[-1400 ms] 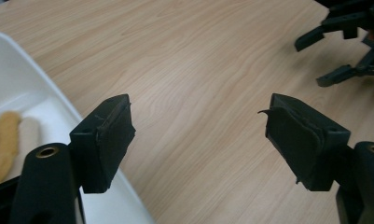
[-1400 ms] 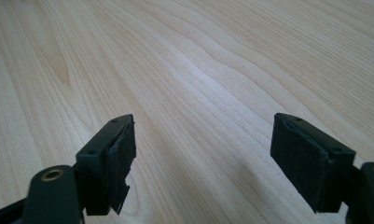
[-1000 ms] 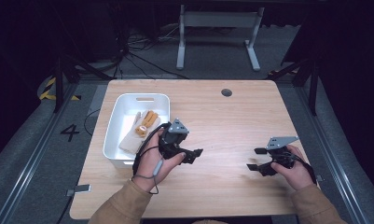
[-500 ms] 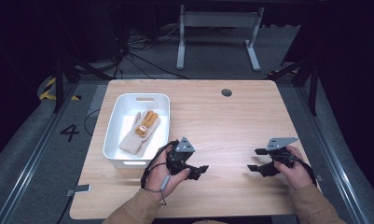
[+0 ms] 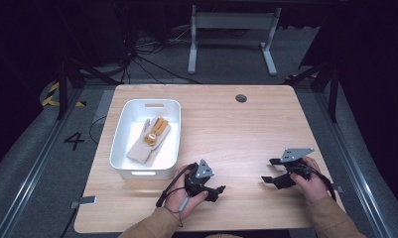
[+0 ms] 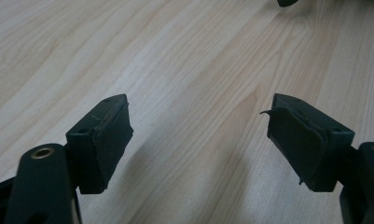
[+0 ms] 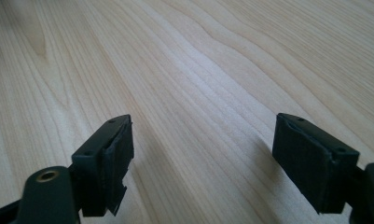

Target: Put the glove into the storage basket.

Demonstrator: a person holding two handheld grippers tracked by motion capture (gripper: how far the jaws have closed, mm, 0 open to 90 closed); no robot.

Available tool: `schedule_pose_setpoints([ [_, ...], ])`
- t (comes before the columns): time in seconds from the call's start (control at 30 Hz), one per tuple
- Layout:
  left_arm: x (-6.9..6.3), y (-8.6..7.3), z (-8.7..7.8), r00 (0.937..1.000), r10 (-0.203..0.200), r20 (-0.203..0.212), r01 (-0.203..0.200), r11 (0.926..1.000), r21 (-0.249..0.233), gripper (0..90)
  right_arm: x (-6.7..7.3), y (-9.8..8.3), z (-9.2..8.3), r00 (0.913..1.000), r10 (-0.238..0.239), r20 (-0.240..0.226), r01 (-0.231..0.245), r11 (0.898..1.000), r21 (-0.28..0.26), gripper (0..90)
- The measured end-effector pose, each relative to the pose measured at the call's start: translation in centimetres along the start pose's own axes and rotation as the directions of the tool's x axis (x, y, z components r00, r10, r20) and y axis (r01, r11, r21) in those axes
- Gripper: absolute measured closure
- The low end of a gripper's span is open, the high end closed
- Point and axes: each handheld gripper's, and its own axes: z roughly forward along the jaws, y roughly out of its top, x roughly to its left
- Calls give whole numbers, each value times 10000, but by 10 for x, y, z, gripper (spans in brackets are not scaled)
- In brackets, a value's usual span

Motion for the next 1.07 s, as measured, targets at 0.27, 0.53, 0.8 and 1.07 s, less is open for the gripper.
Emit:
schedule_pose_setpoints([
  [0.27, -2, -1, 2, 9999, 133, 24, -132, 9999, -60, 220, 4, 0, 6, 9985, -543, -76, 544, 9985, 73, 185],
  [0.53, 0, -1, 0, 10000, 19, 35, -18, 9999, -110, 219, 6, 1, 7, 9980, -629, -115, 629, 9980, 11, 175],
  [0.8, 1, 0, -3, 10000, -91, -17, 90, 9999, -131, 219, 6, 1, 5, 9983, -578, -62, 578, 9983, -100, 173],
  [1.07, 2, 0, -6, 9999, -132, 25, 133, 9999, -94, 217, 6, 3, 3, 9985, -551, 24, 551, 9982, -253, 173],
])
